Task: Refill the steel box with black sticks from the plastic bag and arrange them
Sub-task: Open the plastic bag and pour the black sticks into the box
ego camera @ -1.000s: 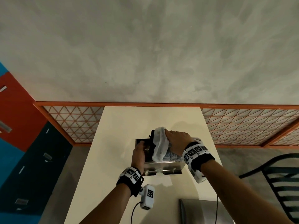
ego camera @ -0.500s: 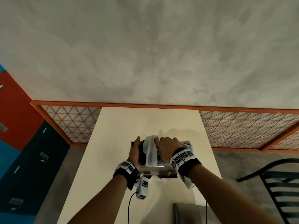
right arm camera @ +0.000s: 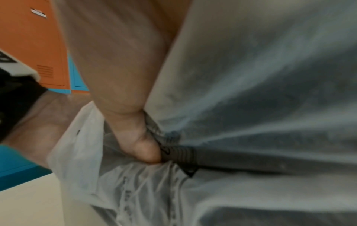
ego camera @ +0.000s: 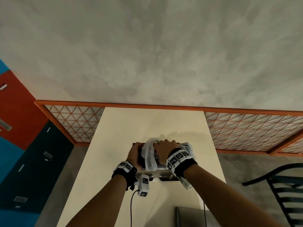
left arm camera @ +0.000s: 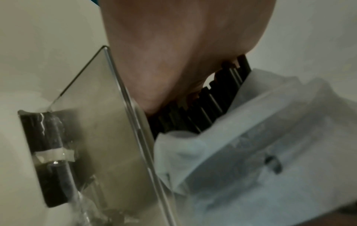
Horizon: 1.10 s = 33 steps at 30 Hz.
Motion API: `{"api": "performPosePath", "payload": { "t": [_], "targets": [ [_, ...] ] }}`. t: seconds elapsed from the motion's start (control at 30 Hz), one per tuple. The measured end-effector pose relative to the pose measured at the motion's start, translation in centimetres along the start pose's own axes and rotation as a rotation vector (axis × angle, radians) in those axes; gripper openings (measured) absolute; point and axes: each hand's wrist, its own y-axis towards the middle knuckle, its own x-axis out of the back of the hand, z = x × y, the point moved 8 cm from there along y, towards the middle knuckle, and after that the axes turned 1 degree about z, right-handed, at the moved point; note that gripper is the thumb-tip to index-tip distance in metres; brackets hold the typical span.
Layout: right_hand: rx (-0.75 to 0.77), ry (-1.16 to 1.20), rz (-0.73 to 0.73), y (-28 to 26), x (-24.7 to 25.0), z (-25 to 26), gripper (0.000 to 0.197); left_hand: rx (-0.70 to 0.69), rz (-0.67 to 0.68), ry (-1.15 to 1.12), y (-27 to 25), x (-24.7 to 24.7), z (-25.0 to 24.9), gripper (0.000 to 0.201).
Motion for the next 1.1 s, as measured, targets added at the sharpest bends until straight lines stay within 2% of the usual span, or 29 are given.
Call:
{"api": "performPosePath", "payload": {
  "t": [0.1, 0.2, 0.27, 0.33, 0.5, 0.6, 0.77, 0.9, 1.0, 1.07, 1.1],
  "targets": [
    [0.041, 0.032, -0.022, 0.1, -0.1, 0.2, 0.065, 0.027, -0.020, -0.023, 0.2, 0.3, 0.2, 0.053],
    [0.073, 0.061, -0.003, -0.2, -0.4, 0.0, 0.084, 0.045, -0.033, -0.026, 0.1, 0.4, 0.5, 0.060],
    [0.078, 0.034, 0.011, -0.5, -1.1, -0.3, 0.096, 0.051, -0.032, -0.028, 0.1, 0.1, 0.8, 0.051],
    [0.086, -0.019, 0.002, -0.8, -1.7, -0.1, 0.098, 0.023, -0.041, 0.004, 0.2, 0.1, 0.6, 0.041],
    [0.060, -0.058, -0.002, -0.6, -1.2, 0.4, 0.084, 0.008, -0.131, 0.018, 0.4, 1.1, 0.4, 0.045],
    [0.054, -0.064, -0.015, -0.1, -0.4, 0.4, 0.078, 0.011, -0.121, -0.010, 0.3, 1.1, 0.2, 0.047],
    [0.032, -0.042, -0.033, 0.0, -0.1, 0.8, 0.069, -0.035, -0.161, 0.011, 0.3, 1.7, -0.2, 0.067],
    [0.011, -0.010, 0.000, -0.2, -0.6, 0.6, 0.072, -0.043, -0.179, -0.007, 0.0, 1.1, -0.3, 0.057],
    [0.078, 0.075, -0.078, -1.4, 1.7, -0.1, 0.058, -0.051, -0.229, 0.017, -0.2, 1.4, -0.4, 0.060],
    [0.101, 0.144, -0.198, -2.8, 3.9, -1.3, 0.049, -0.054, -0.252, 0.012, 0.1, 2.1, -0.4, 0.068],
    [0.094, 0.189, -0.278, -3.5, 4.7, -2.4, 0.047, -0.062, -0.269, 0.028, 0.0, 2.2, -0.4, 0.062]
  ]
}}
